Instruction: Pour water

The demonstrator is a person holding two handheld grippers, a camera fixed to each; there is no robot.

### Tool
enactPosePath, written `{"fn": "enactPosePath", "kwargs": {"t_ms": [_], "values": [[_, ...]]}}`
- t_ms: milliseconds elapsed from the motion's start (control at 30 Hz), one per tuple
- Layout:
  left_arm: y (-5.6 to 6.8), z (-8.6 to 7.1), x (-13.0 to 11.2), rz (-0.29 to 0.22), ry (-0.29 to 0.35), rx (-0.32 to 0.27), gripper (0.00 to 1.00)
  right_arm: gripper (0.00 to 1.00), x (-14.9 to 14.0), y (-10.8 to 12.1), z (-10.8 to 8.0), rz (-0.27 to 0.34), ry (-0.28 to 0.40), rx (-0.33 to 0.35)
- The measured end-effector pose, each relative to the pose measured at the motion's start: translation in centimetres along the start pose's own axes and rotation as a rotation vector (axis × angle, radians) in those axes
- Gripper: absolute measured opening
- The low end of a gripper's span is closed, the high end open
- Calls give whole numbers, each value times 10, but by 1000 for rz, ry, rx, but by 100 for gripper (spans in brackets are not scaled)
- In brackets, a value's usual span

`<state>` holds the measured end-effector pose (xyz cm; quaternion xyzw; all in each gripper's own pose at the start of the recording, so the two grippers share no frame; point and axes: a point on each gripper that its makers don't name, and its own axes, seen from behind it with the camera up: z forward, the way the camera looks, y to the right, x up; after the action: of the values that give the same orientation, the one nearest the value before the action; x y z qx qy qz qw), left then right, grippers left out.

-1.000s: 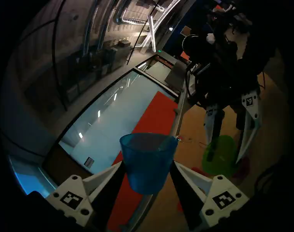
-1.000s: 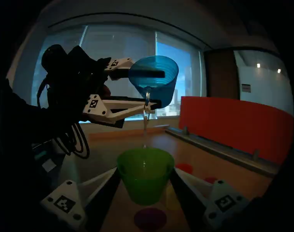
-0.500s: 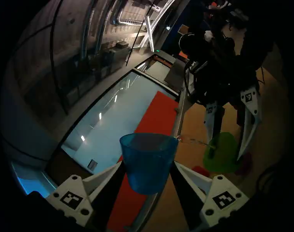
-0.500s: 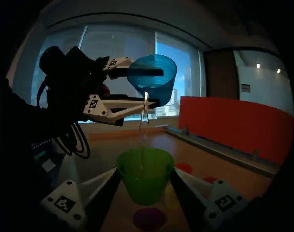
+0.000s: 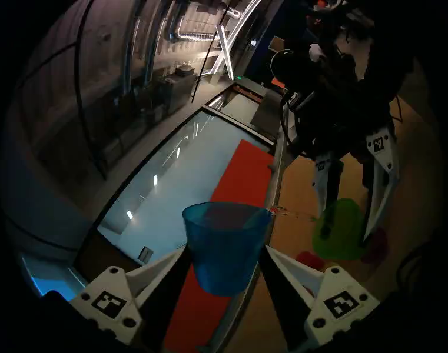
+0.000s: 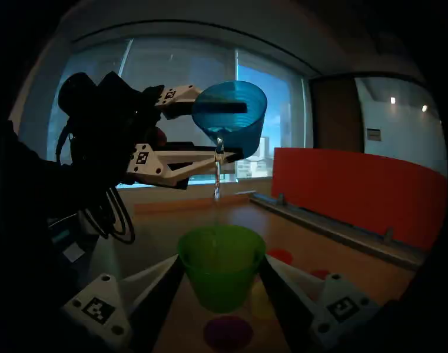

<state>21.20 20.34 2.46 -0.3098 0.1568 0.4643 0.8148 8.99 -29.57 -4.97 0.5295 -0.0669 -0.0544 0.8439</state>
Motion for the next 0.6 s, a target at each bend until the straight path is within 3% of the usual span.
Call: {"fn": "enactPosePath", "kwargs": {"t_ms": [600], "values": [[-3, 0, 6, 63, 1, 6, 78, 88, 1, -2, -2, -9, 4, -3]]}}
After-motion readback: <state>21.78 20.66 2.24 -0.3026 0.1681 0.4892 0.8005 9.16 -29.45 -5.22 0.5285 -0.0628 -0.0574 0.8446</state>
